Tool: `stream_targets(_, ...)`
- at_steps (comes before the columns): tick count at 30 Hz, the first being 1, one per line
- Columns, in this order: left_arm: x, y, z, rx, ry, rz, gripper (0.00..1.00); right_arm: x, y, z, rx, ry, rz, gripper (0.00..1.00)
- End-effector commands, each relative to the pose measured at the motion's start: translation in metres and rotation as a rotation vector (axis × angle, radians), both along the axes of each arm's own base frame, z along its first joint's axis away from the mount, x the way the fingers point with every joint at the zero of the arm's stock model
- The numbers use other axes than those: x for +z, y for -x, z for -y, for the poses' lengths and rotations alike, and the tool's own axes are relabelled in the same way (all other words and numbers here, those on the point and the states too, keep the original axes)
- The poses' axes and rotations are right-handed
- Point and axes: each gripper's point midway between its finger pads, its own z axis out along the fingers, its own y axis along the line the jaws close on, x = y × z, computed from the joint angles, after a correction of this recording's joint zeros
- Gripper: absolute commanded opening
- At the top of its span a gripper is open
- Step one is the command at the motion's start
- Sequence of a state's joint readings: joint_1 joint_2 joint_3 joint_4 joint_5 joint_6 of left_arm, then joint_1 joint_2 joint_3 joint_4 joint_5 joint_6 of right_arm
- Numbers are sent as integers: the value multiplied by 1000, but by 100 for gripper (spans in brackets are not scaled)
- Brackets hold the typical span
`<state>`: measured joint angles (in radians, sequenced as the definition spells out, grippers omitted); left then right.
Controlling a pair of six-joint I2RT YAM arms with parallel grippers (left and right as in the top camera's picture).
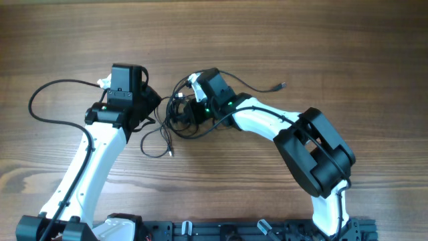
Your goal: Untangle cables
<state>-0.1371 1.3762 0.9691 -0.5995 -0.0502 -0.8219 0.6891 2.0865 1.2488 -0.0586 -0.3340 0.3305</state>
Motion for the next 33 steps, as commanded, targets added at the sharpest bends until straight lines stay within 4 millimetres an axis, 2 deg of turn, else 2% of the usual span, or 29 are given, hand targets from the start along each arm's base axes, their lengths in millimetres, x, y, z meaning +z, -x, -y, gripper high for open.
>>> stream_targets(1,4,-1,9,-31,41,4,31,-17,-4,8,-80,32,-48,6)
stream_targets(4,2,0,19,-62,49,-4,31,-16,-1,5,-77,15,-69,5)
stream_targets(7,-7,0,46,-133,77,-24,33,-17,-1,6,-82,16,-74,5)
stream_targets(9,-19,-1,63,-138,121,-52,40,-17,-1,6,-81,16,-74,5)
stream_targets(10,-28,0,68,-114,134,-83,40,-17,-1,6,-82,16,-75,5)
stream_targets(13,-57,4,69,-19,167,-177,33,-18,1,7,-82,25,-84,5)
stream_targets(16,-79,8,68,63,185,-249,33,-19,1,10,-89,29,-93,5)
stream_targets(18,-87,7,68,79,186,-266,37,-19,2,9,-82,20,-101,4)
stream_targets(19,-88,3,66,84,183,-254,45,-19,6,8,-68,10,-121,4)
stream_targets(21,-86,-4,64,92,189,-226,51,-21,8,12,-68,16,-140,4)
stream_targets(22,-84,-8,62,93,193,-209,50,-22,7,14,-72,19,-143,4)
stream_targets(24,-81,-19,57,39,170,-164,40,-18,9,12,-23,-3,-138,4)
stream_targets(27,-73,-35,50,-160,91,-82,41,-12,15,6,70,-49,-132,4)
stream_targets(29,-68,-39,53,-310,107,-42,41,0,20,1,182,-130,-115,4)
stream_targets(30,-66,-39,51,-350,130,-33,43,13,23,-4,245,-213,-122,4)
stream_targets(33,-52,-42,38,-346,244,2,46,51,25,0,351,-442,-175,4)
